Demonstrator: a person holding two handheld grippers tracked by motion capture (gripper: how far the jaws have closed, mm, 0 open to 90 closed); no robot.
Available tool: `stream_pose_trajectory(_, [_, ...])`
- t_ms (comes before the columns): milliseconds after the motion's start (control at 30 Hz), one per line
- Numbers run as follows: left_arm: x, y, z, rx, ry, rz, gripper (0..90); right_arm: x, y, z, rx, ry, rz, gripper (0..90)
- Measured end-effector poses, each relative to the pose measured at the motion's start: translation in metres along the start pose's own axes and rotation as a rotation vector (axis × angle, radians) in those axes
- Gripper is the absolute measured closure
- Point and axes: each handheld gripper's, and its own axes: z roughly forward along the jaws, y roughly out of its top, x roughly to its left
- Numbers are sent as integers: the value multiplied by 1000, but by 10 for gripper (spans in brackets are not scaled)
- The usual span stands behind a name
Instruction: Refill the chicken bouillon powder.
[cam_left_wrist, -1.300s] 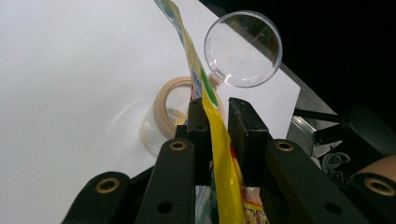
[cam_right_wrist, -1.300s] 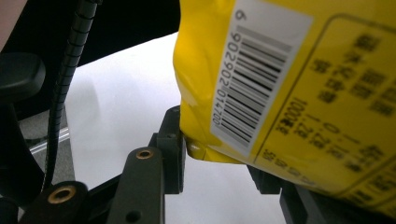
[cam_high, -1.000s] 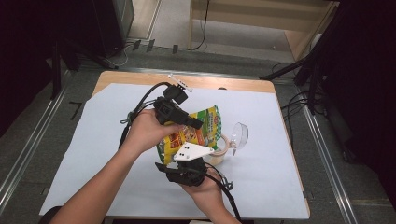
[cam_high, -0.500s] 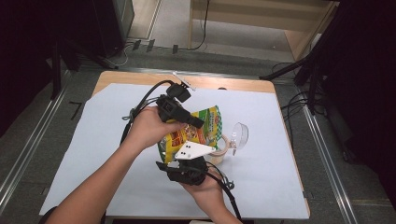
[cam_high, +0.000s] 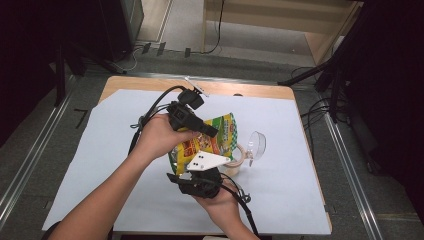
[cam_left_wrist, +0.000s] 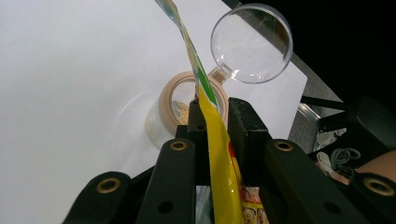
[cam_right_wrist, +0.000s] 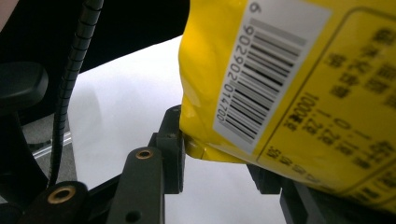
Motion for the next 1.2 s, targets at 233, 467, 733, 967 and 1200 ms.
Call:
stream_pose_trajectory(233, [0, -1, 0, -9, 1, 1, 804, 0, 0, 0, 0, -1, -5, 633])
stream_pose_trajectory(467, [1, -1, -3, -20, 5, -2, 804, -1, 1, 1, 5, 0, -12, 634])
stream_pose_trajectory(733, [4, -1, -14, -41, 32, -9, 803, -3, 11, 9, 0, 8, -19, 635])
stream_pose_trajectory(967, [10, -7, -11, -63, 19, -16, 803, -6, 8, 13, 16, 4, -29, 637])
stream_pose_trajectory(1200, [10, -9, -9, -66, 13, -15, 802, -6, 7, 13, 38, 10, -38, 637])
